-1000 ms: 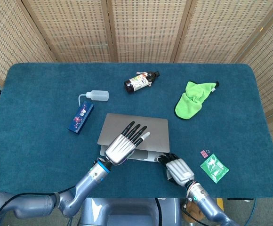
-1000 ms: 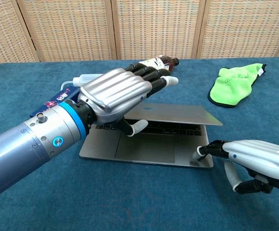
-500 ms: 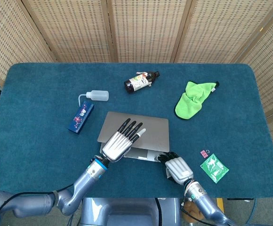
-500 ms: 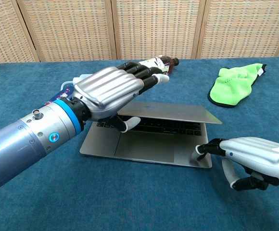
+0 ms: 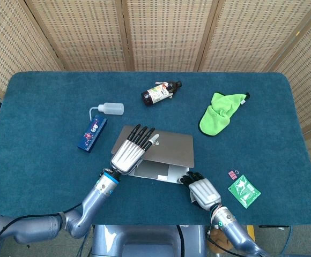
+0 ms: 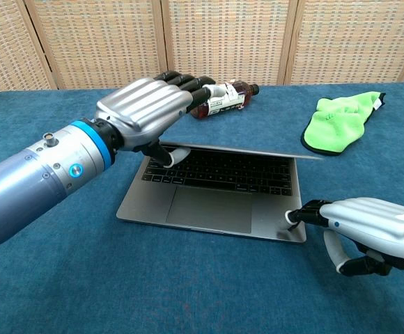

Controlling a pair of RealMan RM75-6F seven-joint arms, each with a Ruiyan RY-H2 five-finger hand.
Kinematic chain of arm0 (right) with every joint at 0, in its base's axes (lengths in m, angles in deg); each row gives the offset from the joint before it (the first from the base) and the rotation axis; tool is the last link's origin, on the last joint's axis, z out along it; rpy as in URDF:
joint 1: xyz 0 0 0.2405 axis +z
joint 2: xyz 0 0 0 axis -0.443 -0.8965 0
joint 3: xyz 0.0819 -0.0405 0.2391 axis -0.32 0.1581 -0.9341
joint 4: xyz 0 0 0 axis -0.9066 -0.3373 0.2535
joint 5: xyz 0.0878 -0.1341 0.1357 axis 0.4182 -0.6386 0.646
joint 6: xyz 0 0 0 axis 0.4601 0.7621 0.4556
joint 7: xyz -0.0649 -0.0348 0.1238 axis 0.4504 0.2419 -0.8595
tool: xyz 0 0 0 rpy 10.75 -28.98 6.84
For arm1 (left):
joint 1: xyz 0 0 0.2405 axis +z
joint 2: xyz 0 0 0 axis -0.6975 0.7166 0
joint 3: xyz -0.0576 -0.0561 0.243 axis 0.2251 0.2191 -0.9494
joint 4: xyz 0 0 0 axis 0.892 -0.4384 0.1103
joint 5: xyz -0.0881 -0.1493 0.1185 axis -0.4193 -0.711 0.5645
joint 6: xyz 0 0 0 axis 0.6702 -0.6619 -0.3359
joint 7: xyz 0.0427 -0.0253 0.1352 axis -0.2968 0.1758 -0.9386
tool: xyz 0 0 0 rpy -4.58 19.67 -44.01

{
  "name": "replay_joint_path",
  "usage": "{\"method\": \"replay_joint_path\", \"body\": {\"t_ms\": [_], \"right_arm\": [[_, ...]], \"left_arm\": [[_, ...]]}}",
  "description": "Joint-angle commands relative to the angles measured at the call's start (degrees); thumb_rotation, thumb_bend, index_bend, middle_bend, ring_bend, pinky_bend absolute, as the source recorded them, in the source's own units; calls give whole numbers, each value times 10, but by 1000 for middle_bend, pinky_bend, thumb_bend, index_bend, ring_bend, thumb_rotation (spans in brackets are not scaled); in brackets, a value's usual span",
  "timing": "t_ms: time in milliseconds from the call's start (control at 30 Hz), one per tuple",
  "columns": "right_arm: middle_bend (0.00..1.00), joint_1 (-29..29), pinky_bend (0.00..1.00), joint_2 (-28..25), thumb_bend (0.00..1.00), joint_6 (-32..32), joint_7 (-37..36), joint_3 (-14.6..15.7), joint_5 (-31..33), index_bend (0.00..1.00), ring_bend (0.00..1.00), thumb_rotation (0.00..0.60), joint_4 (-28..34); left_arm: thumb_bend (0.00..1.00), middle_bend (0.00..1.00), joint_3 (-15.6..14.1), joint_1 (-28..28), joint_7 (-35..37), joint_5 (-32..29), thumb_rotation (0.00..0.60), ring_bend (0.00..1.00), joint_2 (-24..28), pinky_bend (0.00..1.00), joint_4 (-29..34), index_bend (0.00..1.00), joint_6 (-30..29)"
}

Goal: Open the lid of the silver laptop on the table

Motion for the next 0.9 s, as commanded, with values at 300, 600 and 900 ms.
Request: {"method": "replay_joint_path", "body": {"t_ms": [300, 600, 900], "right_arm": [[247, 6, 125, 1, 1000, 12, 21, 8, -12, 166, 89, 600, -2], [247, 10, 125, 4, 1000, 23, 50, 17, -25, 166, 88, 600, -11], [247, 13, 125, 9, 1000, 34, 63, 22, -51, 167, 88, 600, -25]], "left_arm": [[432, 0, 43, -18, -54, -73, 600, 0, 3, 0, 30, 0, -1], [432, 0, 82, -47, -103, -137, 600, 0, 7, 0, 39, 0, -3], [431, 0, 112, -80, -139, -185, 600, 0, 27, 0, 27, 0, -5]]}}
